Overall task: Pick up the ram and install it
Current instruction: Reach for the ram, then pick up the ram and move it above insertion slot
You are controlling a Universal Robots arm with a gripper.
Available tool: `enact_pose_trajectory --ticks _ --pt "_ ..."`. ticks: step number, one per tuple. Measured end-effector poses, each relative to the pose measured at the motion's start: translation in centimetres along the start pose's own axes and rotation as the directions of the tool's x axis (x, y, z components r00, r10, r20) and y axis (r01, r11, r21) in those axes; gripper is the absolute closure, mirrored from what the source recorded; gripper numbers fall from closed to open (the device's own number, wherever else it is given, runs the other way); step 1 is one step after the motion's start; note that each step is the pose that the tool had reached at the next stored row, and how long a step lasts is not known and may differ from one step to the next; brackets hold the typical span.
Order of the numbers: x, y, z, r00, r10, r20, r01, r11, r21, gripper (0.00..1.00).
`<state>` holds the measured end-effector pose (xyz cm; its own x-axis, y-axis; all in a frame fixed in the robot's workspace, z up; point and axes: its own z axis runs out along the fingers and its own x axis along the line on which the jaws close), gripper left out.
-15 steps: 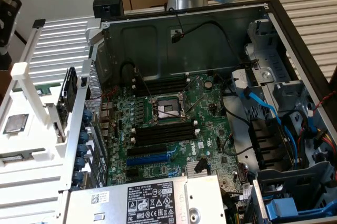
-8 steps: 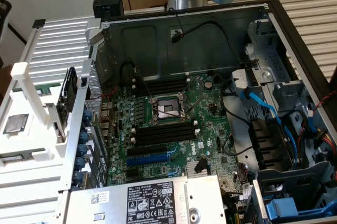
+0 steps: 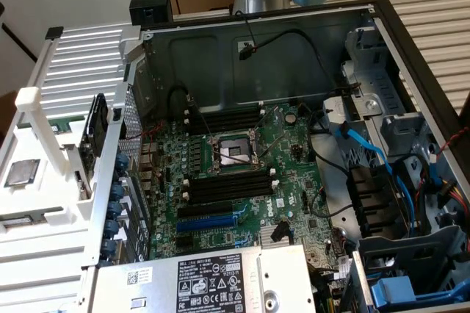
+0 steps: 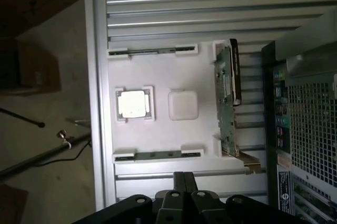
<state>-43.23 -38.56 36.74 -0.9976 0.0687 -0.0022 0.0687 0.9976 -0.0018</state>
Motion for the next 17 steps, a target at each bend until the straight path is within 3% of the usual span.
enact_pose_trajectory --ticks 6,17 --pt "1.0 0.22 0.09 1.0 0.0 0.0017 0.0 1.0 0.0022 0.9" --pt "1.01 0.22 0.09 1.0 0.0 0.0018 0.0 1.0 0.0022 0.9"
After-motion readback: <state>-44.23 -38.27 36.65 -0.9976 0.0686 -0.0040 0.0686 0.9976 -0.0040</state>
